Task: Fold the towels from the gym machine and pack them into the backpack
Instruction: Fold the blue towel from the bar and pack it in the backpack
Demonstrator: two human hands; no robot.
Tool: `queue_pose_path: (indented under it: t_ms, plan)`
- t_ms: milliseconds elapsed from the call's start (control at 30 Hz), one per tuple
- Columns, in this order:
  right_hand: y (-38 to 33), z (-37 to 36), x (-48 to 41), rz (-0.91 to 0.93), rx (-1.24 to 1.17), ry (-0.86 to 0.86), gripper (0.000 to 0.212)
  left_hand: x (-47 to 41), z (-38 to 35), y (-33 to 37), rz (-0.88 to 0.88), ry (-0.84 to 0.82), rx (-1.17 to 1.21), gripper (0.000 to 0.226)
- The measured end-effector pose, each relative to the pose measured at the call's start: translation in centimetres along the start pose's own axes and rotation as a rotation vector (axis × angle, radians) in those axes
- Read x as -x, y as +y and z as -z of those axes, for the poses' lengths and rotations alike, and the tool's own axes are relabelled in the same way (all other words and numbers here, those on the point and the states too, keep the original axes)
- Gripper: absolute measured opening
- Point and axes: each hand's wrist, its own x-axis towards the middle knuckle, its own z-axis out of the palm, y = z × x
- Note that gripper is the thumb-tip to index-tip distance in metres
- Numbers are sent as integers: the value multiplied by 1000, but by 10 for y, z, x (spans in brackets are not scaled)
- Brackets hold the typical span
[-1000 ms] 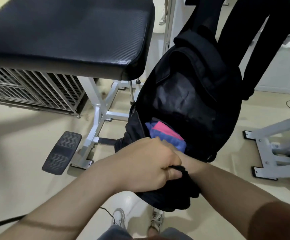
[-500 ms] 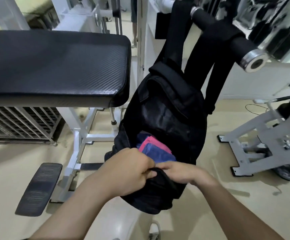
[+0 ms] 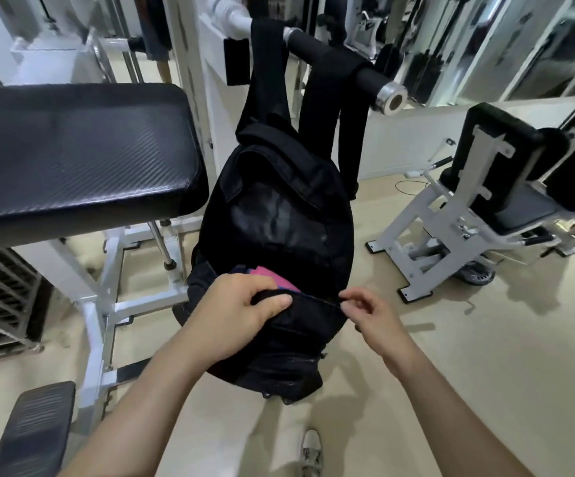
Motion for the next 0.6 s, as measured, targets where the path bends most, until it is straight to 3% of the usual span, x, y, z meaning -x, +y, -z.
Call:
queue_pose_path:
  t_ms: [133, 233, 300, 367, 500, 600]
  plan:
    - [30, 11, -2, -212, -156, -213, 33, -8, -4, 16, -41, 133, 65, 17]
    - [36, 6, -17, -192, -155, -111, 27, -18, 0, 28, -52, 287, 150, 23]
    - [46, 6, -30, -276, -159, -34, 15, -25, 6, 36, -32, 357, 187, 30]
    - [57, 6, -41, -365, -191, -97, 10, -29, 12, 43, 8, 389, 224, 36]
    - [63, 0, -66, -410, -417, -222, 26, -32, 14, 54, 65, 395, 348, 36]
    - [50, -1, -85, -206, -69, -2, 5, -36, 10, 60, 96, 395, 406, 39]
